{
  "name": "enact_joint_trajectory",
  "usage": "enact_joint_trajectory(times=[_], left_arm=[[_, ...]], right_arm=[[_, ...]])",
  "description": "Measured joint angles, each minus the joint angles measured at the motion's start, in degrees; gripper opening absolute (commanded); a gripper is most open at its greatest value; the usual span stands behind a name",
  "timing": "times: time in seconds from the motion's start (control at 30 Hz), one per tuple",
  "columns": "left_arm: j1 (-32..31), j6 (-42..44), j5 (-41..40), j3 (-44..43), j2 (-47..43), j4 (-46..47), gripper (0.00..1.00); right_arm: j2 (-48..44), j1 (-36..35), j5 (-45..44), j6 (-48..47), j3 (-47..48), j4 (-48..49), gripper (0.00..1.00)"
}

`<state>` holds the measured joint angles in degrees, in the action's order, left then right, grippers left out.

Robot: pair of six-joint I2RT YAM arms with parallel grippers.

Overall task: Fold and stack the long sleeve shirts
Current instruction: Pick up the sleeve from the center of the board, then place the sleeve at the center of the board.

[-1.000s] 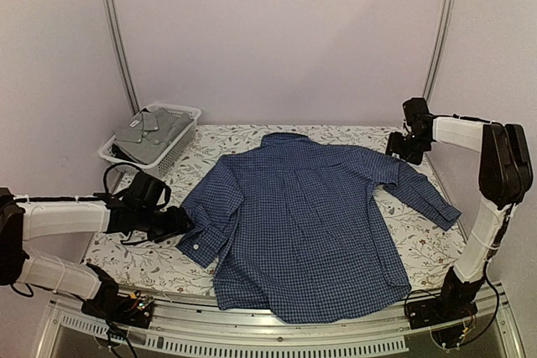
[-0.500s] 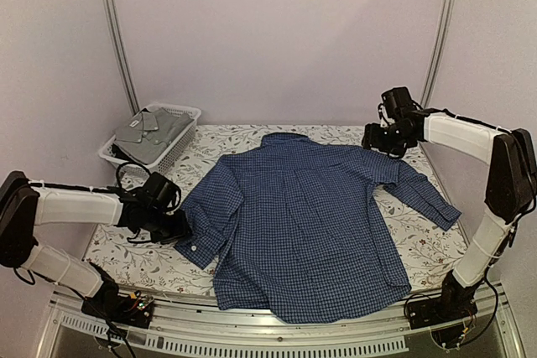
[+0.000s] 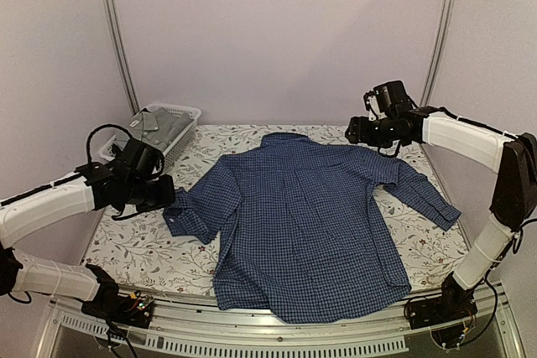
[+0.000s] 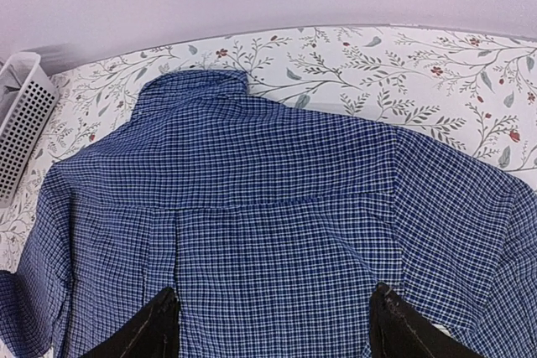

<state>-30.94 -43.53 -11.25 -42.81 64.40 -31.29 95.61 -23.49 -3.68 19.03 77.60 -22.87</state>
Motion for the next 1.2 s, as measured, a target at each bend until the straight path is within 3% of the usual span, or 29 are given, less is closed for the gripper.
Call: enact_joint_trajectory(times=[0.2, 0.47, 0.77, 1.0, 1.2], left_arm=[[0.1, 7.4, 0.7, -8.8, -1.8, 0.8, 0.00], [0.0, 17.6, 9.7, -18.8, 3.4, 5.8, 0.00], [-4.1, 21.9, 22.9, -27.5, 17.9, 12.0, 0.00], [-9.2, 22.5, 30.0, -33.1, 34.0, 14.5, 0.00], [-11.2, 22.0, 32.2, -36.7, 41.7, 14.5, 0.13]], right_arm=[[-0.6, -1.8, 2.1, -0.5, 0.0, 2.2, 0.78], [-3.7, -2.7, 5.3, -1.1, -0.5, 6.1, 0.80], [-7.5, -4.7, 5.7, -2.1, -4.3, 9.4, 0.81], [-10.9, -4.7, 5.3, -2.2, -8.2, 9.6, 0.81], [-12.9, -5.7, 4.7, -2.2, -12.9, 9.6, 0.82]])
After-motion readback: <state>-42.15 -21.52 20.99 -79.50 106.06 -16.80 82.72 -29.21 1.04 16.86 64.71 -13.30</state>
